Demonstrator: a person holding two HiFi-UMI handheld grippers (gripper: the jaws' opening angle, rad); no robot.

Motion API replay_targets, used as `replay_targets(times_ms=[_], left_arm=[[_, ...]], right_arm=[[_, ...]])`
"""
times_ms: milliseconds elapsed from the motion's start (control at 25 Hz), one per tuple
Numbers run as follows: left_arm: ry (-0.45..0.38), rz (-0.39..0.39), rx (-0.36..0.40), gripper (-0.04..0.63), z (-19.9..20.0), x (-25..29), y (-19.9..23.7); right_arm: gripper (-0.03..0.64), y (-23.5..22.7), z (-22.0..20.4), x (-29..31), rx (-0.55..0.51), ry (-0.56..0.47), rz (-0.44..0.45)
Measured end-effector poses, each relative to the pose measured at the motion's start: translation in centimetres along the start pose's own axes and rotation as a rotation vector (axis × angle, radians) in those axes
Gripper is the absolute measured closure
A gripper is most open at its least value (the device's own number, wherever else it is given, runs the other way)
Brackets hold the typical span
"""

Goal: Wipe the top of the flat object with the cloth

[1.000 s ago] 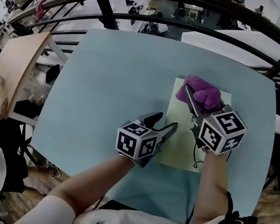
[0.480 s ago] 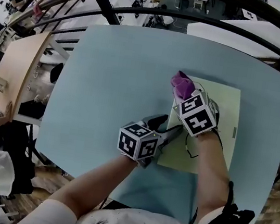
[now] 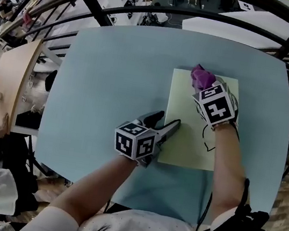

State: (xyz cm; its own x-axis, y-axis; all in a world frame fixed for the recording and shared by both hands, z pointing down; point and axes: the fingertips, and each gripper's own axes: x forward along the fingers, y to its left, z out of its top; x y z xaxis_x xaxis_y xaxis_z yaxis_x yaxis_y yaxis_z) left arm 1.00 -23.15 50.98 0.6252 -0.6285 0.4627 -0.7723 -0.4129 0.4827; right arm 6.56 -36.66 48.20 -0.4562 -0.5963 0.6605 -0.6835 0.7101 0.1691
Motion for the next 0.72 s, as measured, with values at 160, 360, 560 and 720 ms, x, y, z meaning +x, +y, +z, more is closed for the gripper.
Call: replay_targets(times_ms=[160, 360, 560, 720], left_arm=[[-0.010, 0.003, 0.012, 0.299, -0.2, -0.2, -0.2], [-0.017, 0.007, 0.018, 0.299, -0.4, -0.4, -0.4], [-0.021, 0.006, 0.015, 0.299, -0.4, -0.4, -0.3], [-0.021, 0.005, 0.017, 0.299, -0.4, -0.4, -0.3]], right_arm=[[0.586, -3.2, -2.6, -2.2, 0.037, 0.026, -0.069], [0.586, -6.2, -5.4, -4.5, 0.071, 0.062, -0.128], [0.586, -8.5, -7.4, -6.2, 0.128, 0.064, -0.176], [0.586, -9.2, -8.3, -6.9, 0.167, 0.078, -0.198]])
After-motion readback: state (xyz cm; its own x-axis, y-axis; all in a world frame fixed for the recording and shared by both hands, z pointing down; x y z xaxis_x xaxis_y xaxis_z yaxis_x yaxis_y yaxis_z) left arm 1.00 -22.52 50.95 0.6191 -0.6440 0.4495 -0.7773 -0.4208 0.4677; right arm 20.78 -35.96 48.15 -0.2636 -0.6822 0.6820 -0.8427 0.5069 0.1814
